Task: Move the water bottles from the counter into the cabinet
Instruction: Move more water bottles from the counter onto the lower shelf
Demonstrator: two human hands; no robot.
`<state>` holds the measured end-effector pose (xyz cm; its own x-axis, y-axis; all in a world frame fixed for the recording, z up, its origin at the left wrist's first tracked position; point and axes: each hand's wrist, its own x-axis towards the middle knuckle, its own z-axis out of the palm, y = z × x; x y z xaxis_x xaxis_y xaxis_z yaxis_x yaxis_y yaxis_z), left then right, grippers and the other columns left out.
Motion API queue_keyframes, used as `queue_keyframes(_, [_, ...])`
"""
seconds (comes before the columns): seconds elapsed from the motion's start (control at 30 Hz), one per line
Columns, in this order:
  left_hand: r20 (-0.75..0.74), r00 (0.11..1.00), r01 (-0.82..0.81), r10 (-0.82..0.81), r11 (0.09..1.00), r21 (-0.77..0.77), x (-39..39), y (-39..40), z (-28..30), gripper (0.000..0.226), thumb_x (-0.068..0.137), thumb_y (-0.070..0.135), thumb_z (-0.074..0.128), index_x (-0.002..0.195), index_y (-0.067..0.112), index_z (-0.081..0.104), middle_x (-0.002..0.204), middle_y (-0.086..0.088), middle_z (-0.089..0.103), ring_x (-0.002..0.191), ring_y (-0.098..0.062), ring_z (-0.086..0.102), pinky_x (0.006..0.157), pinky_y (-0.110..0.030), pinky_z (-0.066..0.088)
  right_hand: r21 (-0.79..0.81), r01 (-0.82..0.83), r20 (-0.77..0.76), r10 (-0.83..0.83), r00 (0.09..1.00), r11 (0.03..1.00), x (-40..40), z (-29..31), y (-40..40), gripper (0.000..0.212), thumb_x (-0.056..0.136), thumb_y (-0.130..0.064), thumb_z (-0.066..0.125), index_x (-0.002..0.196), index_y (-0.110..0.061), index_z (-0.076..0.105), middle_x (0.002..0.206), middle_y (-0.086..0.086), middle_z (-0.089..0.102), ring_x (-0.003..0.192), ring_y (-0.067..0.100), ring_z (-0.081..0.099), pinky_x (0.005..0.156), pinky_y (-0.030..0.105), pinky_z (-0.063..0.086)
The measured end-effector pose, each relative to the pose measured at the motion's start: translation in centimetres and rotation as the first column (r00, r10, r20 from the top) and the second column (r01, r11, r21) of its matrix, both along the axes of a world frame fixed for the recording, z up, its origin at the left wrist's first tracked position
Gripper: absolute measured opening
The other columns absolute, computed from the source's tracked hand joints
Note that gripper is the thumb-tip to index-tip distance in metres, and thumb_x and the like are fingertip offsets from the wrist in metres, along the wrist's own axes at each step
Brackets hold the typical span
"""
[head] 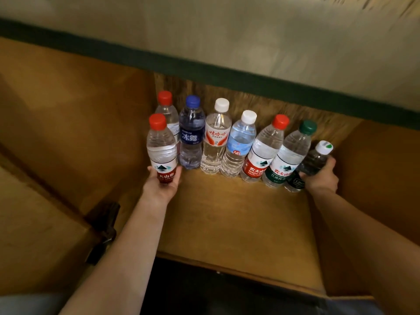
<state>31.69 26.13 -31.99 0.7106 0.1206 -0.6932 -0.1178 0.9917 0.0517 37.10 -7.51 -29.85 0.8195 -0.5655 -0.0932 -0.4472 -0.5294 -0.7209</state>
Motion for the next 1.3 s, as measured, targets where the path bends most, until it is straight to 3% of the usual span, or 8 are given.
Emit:
queue_keyframes(0.07, [-0.013, 1.0, 0.003, -0.003, 1.0, 0.005, 0.9, 0.5, 0.4, 0.018, 0.092, 0.028, 0.051, 0.097, 0.013, 0.061, 0.143, -0.023, 0.038, 0.131, -0.041, 0.036, 0.093, -0.046, 0.049, 0.0, -0.016, -0.009, 0.016, 1.0, 1.0, 0.0, 0.1, -0.1, 0.072, 0.081, -0.011, 0.067, 0.138, -0.027, 0.025, 0.13, 0.021, 0.052, 0.119, 0.042, 0.049, 0.096, 0.05, 0.042])
queue_keyframes(0.2, [-0.032, 0.998, 0.048, -0.048, 0.999, 0.001, 1.7, 1.6, 0.6, 0.04, 0.098, 0.028, 0.038, 0.132, 0.009, 0.046, 0.147, -0.028, 0.026, 0.129, -0.041, 0.037, 0.094, -0.04, 0.049, 0.024, -0.055, -0.054, 0.057, 0.997, 0.998, 0.3, 0.7, -0.3, 0.075, 0.081, -0.014, 0.067, 0.14, -0.025, 0.022, 0.131, 0.021, 0.05, 0.119, 0.042, 0.049, 0.096, 0.047, 0.042])
queue_keyframes(0.4, [-0.007, 0.999, 0.05, -0.05, 0.999, -0.017, 0.8, 1.1, 1.2, 0.041, 0.098, 0.019, 0.038, 0.136, 0.002, 0.038, 0.147, -0.033, 0.019, 0.128, -0.041, 0.039, 0.095, -0.037, 0.049, 0.081, -0.081, -0.097, 0.089, 0.991, 0.993, 0.2, 1.5, -0.4, 0.081, 0.08, -0.014, 0.068, 0.142, -0.027, 0.017, 0.135, 0.021, 0.047, 0.122, 0.041, 0.046, 0.101, 0.047, 0.041])
queue_keyframes(0.6, [-0.063, 0.993, 0.103, -0.102, 0.995, -0.001, 1.1, 2.3, 1.5, 0.042, 0.098, 0.022, 0.042, 0.136, 0.006, 0.038, 0.149, -0.033, 0.009, 0.125, -0.04, 0.042, 0.087, -0.034, 0.054, 0.374, -0.146, -0.029, 0.169, 0.985, 0.916, -0.2, 1.2, -1.2, 0.082, 0.082, -0.007, 0.065, 0.143, -0.026, 0.015, 0.139, 0.013, 0.043, 0.128, 0.038, 0.042, 0.101, 0.054, 0.04])
queue_keyframes(0.77, [-0.055, 0.993, 0.11, -0.104, 0.987, 0.119, 1.0, 1.6, 1.5, 0.039, 0.1, 0.027, 0.034, 0.13, 0.006, 0.047, 0.142, -0.024, 0.036, 0.127, -0.036, 0.041, 0.093, -0.035, 0.05, 0.631, -0.068, 0.009, 0.08, 0.997, 0.772, -1.0, 2.0, -0.5, 0.061, 0.084, 0.002, 0.058, 0.136, -0.016, 0.033, 0.137, 0.01, 0.047, 0.124, 0.033, 0.046, 0.069, 0.036, 0.046])
queue_keyframes(0.93, [-0.044, 0.987, 0.16, -0.154, 0.961, 0.223, -0.5, 1.2, 0.7, 0.05, 0.101, 0.037, 0.019, 0.14, 0.01, 0.036, 0.142, -0.017, 0.044, 0.13, -0.033, 0.042, 0.105, -0.046, 0.039, 0.502, -0.061, 0.005, 0.068, 0.998, 0.863, -2.8, 1.9, 0.0, 0.063, 0.082, 0.001, 0.061, 0.137, -0.013, 0.032, 0.137, 0.012, 0.047, 0.124, 0.032, 0.046, 0.102, 0.044, 0.04])
queue_keyframes(1.2, [-0.354, 0.735, 0.671, -0.579, 0.541, 0.507, -8.0, -6.8, 0.7, 0.03, 0.099, 0.028, 0.03, 0.111, 0.015, 0.055, 0.133, -0.008, 0.054, 0.12, -0.023, 0.051, 0.1, -0.038, 0.037, 0.545, -0.162, 0.015, 0.184, 0.983, 0.823, -11.3, 1.5, 1.7, 0.041, 0.086, 0.005, 0.051, 0.123, -0.013, 0.048, 0.107, 0.004, 0.055, 0.105, 0.023, 0.056, 0.08, 0.035, 0.049])
queue_keyframes(1.3, [-0.4, 0.659, 0.723, -0.637, 0.391, 0.57, -11.1, -11.1, 1.0, 0.036, 0.1, 0.022, 0.029, 0.129, 0.013, 0.047, 0.133, -0.01, 0.053, 0.122, -0.024, 0.049, 0.101, -0.038, 0.035, 0.521, -0.368, 0.031, 0.414, 0.91, 0.77, -16.5, 1.5, 0.5, 0.04, 0.087, 0.01, 0.045, 0.105, -0.024, 0.055, 0.104, 0.0, 0.058, 0.097, 0.012, 0.057, 0.067, 0.016, 0.045])
